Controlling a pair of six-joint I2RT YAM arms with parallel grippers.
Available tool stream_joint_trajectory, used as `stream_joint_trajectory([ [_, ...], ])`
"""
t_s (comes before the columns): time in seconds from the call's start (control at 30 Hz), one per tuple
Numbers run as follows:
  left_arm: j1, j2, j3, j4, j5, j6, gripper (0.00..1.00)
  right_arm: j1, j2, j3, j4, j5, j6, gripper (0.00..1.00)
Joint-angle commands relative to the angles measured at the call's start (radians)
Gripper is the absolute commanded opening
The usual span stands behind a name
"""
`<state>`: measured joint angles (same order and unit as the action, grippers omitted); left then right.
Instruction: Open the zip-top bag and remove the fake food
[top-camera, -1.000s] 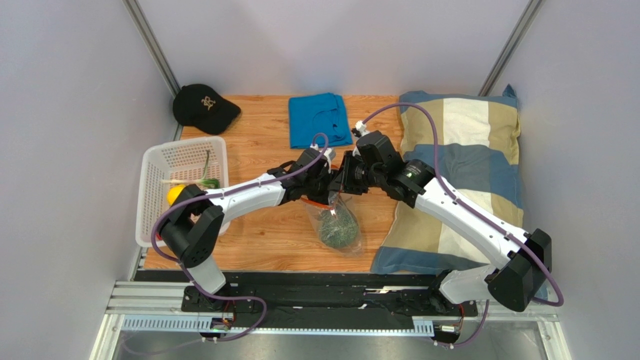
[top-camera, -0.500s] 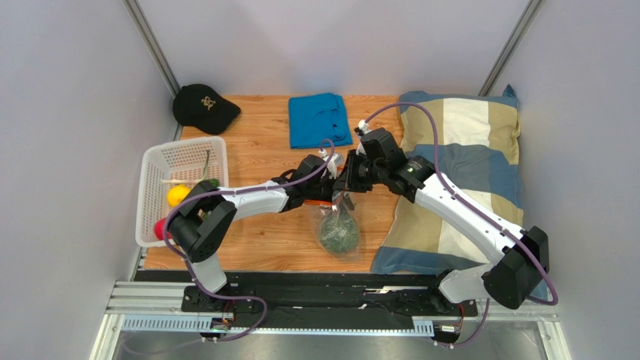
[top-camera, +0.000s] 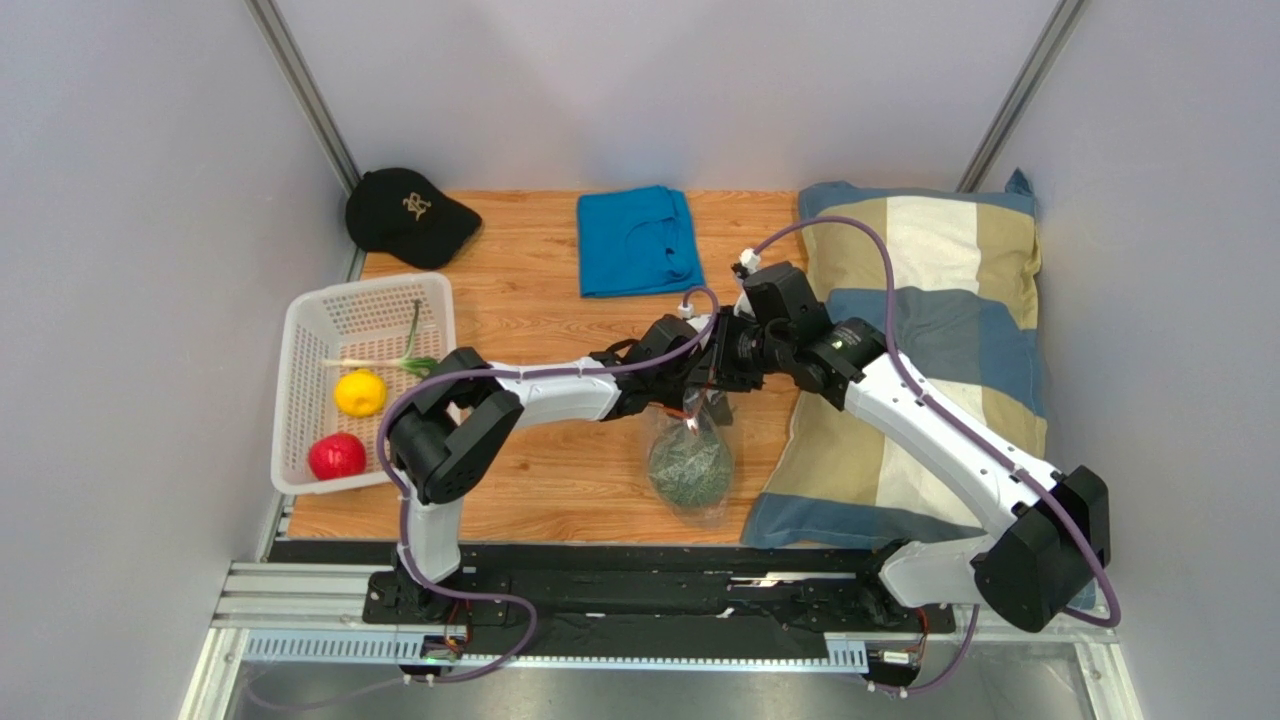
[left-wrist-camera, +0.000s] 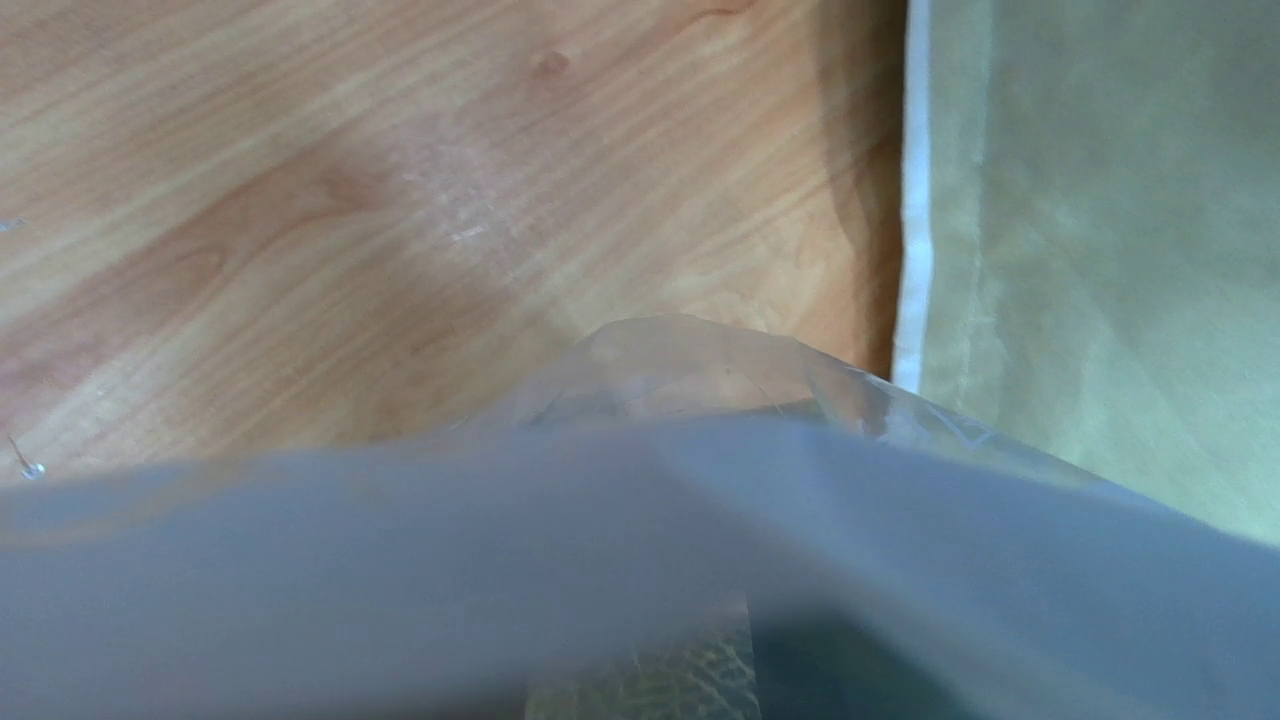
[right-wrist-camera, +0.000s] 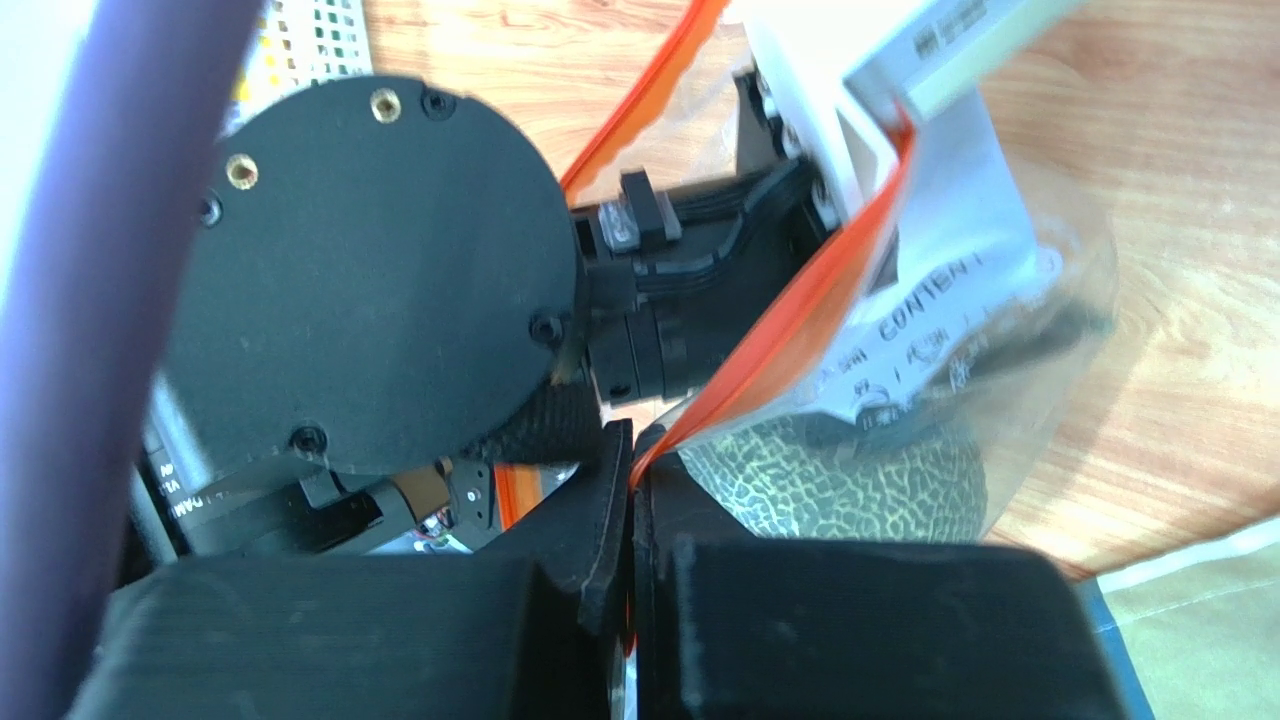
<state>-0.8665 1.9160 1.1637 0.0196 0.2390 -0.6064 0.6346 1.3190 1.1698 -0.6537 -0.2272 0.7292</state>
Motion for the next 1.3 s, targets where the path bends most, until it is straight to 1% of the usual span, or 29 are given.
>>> stream_joint_trajectory([
  [0.0,-0.008,0.051,0.040,-0.043,-0.107,0.031,0.52,-0.007,-0.061,-0.021,0.039,-0.060,0.029,0.00],
  [0.13,-0.008,0.087,0.068,-0.059,-0.141,0.040,0.51,-0.010,-0.076,-0.036,0.032,-0.073,0.039,0.00],
  [0.2,-0.008,0.113,0.100,-0.076,-0.147,0.057,0.43,-0.010,-0.084,-0.041,0.031,-0.073,0.039,0.00],
  [0.23,-0.008,0.118,0.111,-0.089,-0.156,0.060,0.33,-0.007,-0.084,-0.039,0.026,-0.072,0.038,0.00],
  [0.27,-0.008,0.121,0.125,-0.089,-0.159,0.063,0.28,-0.010,-0.084,-0.035,0.023,-0.073,0.035,0.00],
  [0.33,-0.008,0.130,0.142,-0.102,-0.162,0.085,0.24,-0.010,-0.086,-0.030,0.016,-0.083,0.035,0.00],
  [0.4,-0.008,0.133,0.169,-0.118,-0.168,0.092,0.12,-0.015,-0.086,-0.029,0.017,-0.090,0.041,0.00],
  [0.43,-0.008,0.132,0.174,-0.131,-0.175,0.106,0.03,-0.015,-0.089,-0.029,0.016,-0.092,0.042,0.00],
  [0.47,-0.008,0.130,0.183,-0.141,-0.179,0.112,0.00,-0.019,-0.090,-0.029,0.016,-0.087,0.042,0.00],
  [0.57,-0.008,0.089,0.180,-0.181,-0.188,0.138,0.00,-0.029,-0.096,-0.032,-0.003,-0.038,0.036,0.00],
  [0.6,-0.008,0.046,0.177,-0.191,-0.187,0.148,0.00,-0.032,-0.095,-0.030,-0.017,-0.015,0.024,0.00],
  [0.67,-0.008,0.000,0.153,-0.196,-0.161,0.160,0.00,-0.035,-0.087,-0.006,-0.035,0.006,0.003,0.00],
  [0.7,-0.008,-0.047,0.146,-0.198,-0.141,0.168,0.00,-0.035,-0.086,0.005,-0.053,0.021,-0.008,0.00],
  [0.73,-0.008,-0.070,0.140,-0.199,-0.094,0.177,0.00,-0.036,-0.086,0.028,-0.057,0.037,-0.031,0.00],
  [0.77,-0.008,-0.092,0.131,-0.207,-0.078,0.183,0.00,-0.035,-0.084,0.040,-0.055,0.035,-0.043,0.00],
  [0.83,-0.008,-0.152,0.122,-0.211,-0.044,0.181,0.00,-0.035,-0.081,0.066,-0.060,0.003,-0.076,0.06],
  [0.87,-0.008,-0.170,0.116,-0.219,-0.040,0.186,0.00,-0.035,-0.081,0.088,-0.058,-0.012,-0.086,0.20],
  [0.93,-0.006,-0.216,0.107,-0.228,-0.012,0.189,0.00,-0.035,-0.089,0.105,-0.064,-0.040,-0.103,0.34],
  [0.97,-0.003,-0.228,0.097,-0.230,0.000,0.191,0.00,-0.035,-0.095,0.116,-0.070,-0.034,-0.103,0.48],
  [1.03,0.015,-0.253,0.094,-0.247,0.029,0.183,0.00,-0.036,-0.122,0.120,-0.084,-0.003,-0.103,0.59],
  [1.07,0.024,-0.259,0.082,-0.242,0.045,0.174,0.00,-0.042,-0.130,0.120,-0.086,0.008,-0.108,0.63],
  [1.13,0.052,-0.279,0.065,-0.227,0.077,0.145,0.00,-0.062,-0.151,0.119,-0.087,0.038,-0.109,0.66],
  [1.27,0.066,-0.299,0.045,-0.228,0.091,0.151,0.00,-0.102,-0.147,0.114,-0.093,0.038,-0.122,0.66],
])
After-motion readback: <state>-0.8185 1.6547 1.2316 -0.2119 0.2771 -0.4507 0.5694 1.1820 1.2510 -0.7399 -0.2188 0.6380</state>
